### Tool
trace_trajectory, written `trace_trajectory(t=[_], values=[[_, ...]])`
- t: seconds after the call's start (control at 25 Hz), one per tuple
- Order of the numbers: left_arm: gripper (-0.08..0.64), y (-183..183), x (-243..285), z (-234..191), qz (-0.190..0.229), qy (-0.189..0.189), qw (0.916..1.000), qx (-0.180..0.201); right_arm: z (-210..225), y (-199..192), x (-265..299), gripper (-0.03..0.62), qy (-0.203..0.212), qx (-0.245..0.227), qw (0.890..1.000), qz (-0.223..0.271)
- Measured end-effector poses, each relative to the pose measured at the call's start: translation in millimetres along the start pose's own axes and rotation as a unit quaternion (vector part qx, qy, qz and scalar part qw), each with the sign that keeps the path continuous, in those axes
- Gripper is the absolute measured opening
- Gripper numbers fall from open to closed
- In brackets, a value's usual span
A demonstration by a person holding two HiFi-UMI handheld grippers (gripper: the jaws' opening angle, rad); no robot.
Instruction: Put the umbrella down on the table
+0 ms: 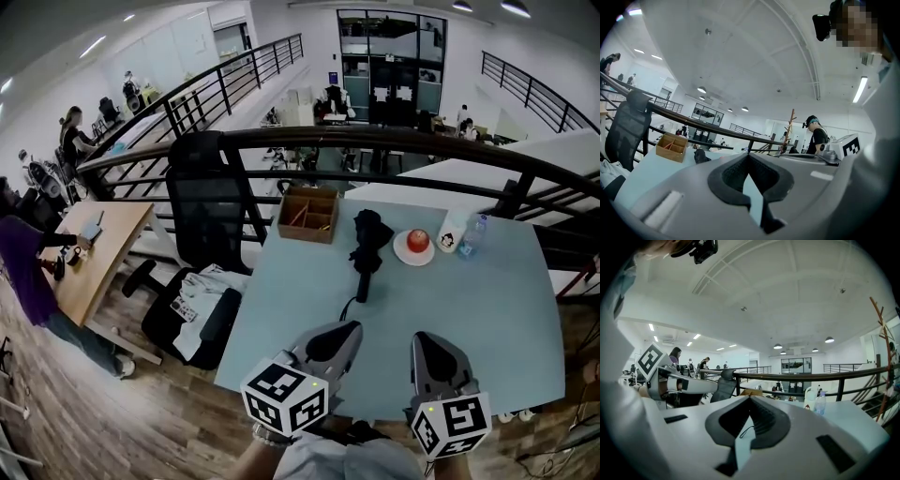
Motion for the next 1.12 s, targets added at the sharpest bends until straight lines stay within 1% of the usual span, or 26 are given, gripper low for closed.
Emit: trace_trajectory(t=[0.8,1.12], values=[[0.005,-1.6,25.4,-7.3,-0.011,0.001,0.9999,-0.008,18.7,-1.1,17.0,-0.002,0.006,0.002,1.0,-0.008],[0.005,-1.7,29.9,-14.7,-0.013,0.009,0.9998,-0.012,20.2,-1.9,27.7,-0.002,0.018,0.001,1.0,-0.013]])
Point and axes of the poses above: the fingertips, and each gripper's own axes: x forward along the fingers, z to its right, y out of its top, the point moved 1 cm from there along -x, backward along the fingers, and after that the axes turned 3 degrees about y, right-handed, at the moved point
